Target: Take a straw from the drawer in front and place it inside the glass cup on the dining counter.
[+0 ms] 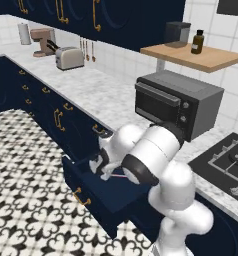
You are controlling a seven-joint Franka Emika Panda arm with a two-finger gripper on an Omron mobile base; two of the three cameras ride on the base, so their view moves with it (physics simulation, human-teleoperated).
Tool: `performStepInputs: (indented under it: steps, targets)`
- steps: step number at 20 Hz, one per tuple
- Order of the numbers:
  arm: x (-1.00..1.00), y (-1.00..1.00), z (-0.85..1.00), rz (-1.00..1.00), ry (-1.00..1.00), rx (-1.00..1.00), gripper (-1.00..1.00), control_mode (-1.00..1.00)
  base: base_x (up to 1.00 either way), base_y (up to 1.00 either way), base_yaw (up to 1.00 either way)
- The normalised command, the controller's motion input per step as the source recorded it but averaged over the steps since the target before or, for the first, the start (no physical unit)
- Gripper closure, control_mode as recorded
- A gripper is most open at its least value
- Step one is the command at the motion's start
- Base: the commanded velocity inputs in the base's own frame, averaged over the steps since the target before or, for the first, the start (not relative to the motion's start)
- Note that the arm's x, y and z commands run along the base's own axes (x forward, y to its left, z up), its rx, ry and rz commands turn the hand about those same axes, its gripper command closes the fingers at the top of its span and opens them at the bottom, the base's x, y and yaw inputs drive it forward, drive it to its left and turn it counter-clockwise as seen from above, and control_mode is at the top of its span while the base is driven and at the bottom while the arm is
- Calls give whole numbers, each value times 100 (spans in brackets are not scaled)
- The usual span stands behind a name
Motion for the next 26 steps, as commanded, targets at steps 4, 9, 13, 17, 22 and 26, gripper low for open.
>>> performStepInputs:
  steps: [4, 9, 13, 17, 22, 26]
  targets:
    - [65, -7, -60, 14, 12, 2, -100, -100, 0, 0, 0]
    - [64, 5, -25, 5, 14, 3, -100, -100, 0, 0, 0]
    - [49, 17, 23, 0, 4, 9, -100, -100, 0, 0, 0]
    - [49, 23, 80, 0, 0, 10, -100, -100, 0, 0, 0]
    - [9, 47, 100, 0, 2, 9, -100, -100, 0, 0, 0]
    - [6, 52, 100, 0, 0, 6, -100, -100, 0, 0, 0]
